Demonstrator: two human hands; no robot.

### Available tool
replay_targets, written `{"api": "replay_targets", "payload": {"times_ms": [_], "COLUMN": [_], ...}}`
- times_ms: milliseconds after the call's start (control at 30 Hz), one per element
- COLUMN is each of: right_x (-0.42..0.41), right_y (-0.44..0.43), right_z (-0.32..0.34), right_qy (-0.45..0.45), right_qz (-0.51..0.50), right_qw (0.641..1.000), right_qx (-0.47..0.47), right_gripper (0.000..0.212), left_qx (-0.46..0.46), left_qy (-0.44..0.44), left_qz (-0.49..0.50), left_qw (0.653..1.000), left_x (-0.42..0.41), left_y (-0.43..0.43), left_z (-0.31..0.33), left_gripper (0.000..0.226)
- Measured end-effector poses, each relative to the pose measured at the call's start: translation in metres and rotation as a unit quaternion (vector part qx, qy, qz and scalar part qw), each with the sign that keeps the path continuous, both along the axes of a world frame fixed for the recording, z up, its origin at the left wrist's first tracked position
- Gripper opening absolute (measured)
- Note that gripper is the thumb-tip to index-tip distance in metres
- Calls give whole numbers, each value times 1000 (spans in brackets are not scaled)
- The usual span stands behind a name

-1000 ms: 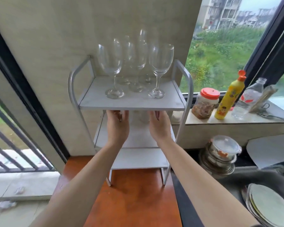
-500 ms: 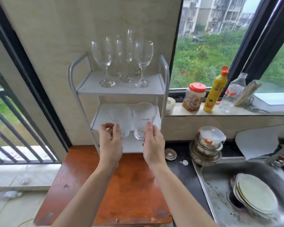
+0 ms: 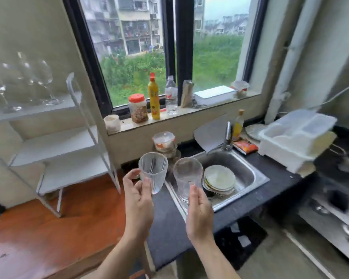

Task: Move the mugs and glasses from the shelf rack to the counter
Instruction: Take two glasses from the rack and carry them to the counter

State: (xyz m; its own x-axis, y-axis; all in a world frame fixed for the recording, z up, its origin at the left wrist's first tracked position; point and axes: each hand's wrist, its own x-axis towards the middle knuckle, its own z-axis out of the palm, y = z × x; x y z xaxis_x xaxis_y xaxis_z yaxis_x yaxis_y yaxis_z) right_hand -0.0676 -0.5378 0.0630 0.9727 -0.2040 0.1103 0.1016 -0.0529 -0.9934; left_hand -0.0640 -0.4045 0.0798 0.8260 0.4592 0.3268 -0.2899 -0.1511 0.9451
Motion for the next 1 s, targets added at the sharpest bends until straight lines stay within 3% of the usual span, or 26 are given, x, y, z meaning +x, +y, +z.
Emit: {"api": "replay_targets", "payload": {"times_ms": [167, 333, 567, 767, 1000], "right_x": [-19, -26, -5, 4, -50], "right_y": [-131, -238, -376, -513, -653], "right_z": [-8, -11, -15, -3, 2], "right_qy": [12, 1, -2, -10, -7], "right_qz": [-107, -232, -355, -464, -591], "right_qw": [994, 973, 935, 886, 806], "right_qx": [20, 12, 28, -4, -25], "right_gripper": [46, 37, 43, 47, 44], "left_qx": [-22, -10, 27, 44, 61], "left_qy": [22, 4, -23, -17, -3], "left_qz": [-133, -223, -346, -465, -626], "left_qw": [991, 975, 938, 884, 778], "left_x": [2, 17, 65, 105, 84], "left_y": [-136, -248, -400, -560, -743], "left_z": [-4, -5, -11, -19, -18], "left_gripper": [40, 33, 23, 25, 20]}}
